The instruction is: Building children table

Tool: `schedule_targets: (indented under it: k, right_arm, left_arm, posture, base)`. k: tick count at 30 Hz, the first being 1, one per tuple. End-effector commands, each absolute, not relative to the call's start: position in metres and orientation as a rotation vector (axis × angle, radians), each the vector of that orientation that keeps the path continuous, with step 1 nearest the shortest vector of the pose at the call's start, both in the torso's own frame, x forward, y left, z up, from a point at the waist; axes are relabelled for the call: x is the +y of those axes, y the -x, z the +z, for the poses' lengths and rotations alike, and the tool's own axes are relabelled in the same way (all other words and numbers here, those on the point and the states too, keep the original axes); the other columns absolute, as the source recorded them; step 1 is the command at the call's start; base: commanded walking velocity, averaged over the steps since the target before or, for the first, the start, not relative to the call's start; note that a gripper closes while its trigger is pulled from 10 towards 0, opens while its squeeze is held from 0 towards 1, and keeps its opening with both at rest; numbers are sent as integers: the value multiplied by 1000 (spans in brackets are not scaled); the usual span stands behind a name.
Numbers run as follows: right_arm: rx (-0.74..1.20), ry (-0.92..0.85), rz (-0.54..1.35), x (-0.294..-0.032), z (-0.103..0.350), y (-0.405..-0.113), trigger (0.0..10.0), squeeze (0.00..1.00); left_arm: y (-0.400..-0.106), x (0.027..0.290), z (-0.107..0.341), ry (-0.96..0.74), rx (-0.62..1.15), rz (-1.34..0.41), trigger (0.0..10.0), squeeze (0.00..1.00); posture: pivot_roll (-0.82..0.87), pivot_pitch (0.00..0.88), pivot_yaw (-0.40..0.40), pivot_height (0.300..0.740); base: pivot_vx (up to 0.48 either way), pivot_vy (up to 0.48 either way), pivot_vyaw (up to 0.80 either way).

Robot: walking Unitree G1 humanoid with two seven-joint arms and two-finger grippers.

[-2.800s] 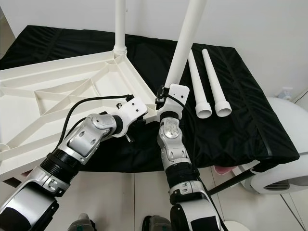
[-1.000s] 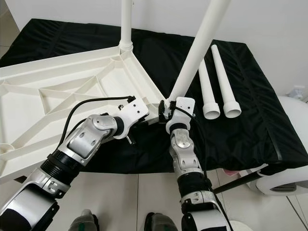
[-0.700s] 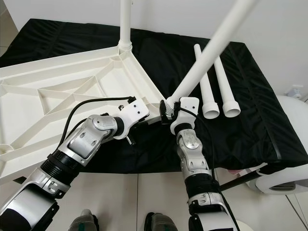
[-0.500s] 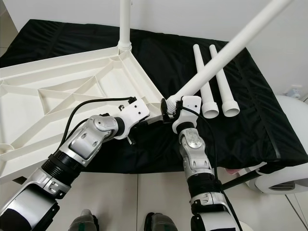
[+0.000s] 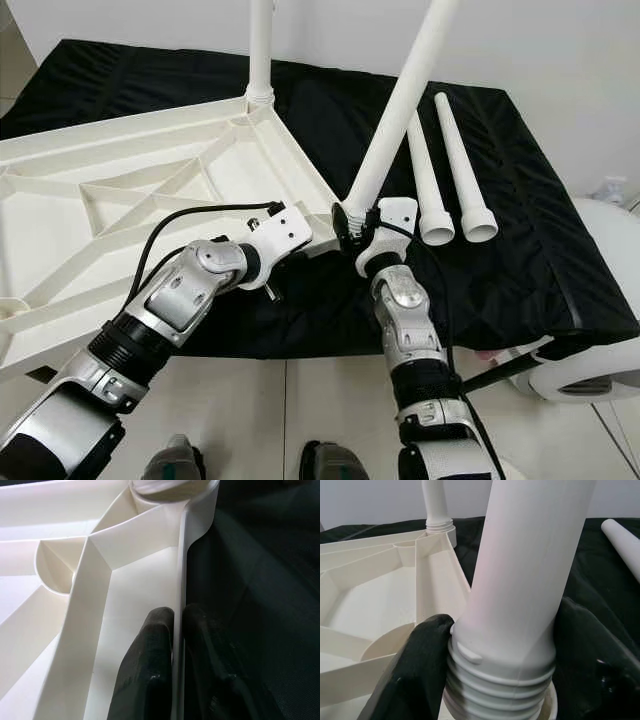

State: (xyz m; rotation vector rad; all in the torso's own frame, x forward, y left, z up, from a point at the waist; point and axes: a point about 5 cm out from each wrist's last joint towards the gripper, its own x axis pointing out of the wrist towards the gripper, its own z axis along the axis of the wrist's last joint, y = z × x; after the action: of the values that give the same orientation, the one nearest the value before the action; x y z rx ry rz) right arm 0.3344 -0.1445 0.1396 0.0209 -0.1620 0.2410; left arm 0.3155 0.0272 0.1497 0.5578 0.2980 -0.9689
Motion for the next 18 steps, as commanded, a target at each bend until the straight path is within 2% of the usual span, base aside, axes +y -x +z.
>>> schedule_targets:
  k: [1, 7, 8, 13, 14, 15, 16, 18]
  right_arm:
    - [-185, -24, 241, -148, 143, -336, 0, 0]
    - [-188, -27, 241, -148, 143, -336, 0, 0]
    - [-192, -25, 241, -148, 143, -336, 10000, 0]
    - [-210, -17, 251, -149, 148, -336, 10000, 0]
    - [-213, -16, 249, -151, 150, -337, 10000, 0]
    - [-214, -15, 248, -152, 151, -338, 10000, 0]
    - [-216, -10, 244, -153, 151, -339, 10000, 0]
    - [-216, -7, 242, -154, 151, -339, 10000, 0]
  left_arm:
    - [-314, 24, 147, -563, 305, -978, 10000, 0]
    - [-315, 25, 148, -562, 301, -972, 10000, 0]
    - [-315, 26, 149, -559, 299, -972, 10000, 0]
    - [-317, 27, 155, -513, 288, -977, 10000, 0]
    - [-317, 27, 156, -512, 284, -984, 10000, 494]
    - [-317, 28, 157, -514, 281, -990, 10000, 494]
    - [-317, 28, 156, -521, 284, -989, 10000, 1000]
    - [-317, 28, 155, -526, 287, -987, 10000, 1000]
  posture:
    - [40, 76, -93, 740]
    - [42, 76, -95, 740]
    - [41, 75, -95, 740]
    - [41, 74, -95, 740]
    - [40, 73, -95, 740]
    - [39, 73, -95, 740]
    - [38, 72, -95, 740]
    - [37, 71, -95, 740]
  base:
    - [0, 0, 0]
    - [0, 0, 0]
    - [0, 0, 0]
    - [0, 0, 0]
    - [0, 0, 0]
    - [0, 0, 0]
    - [0, 0, 0]
    - [0, 0, 0]
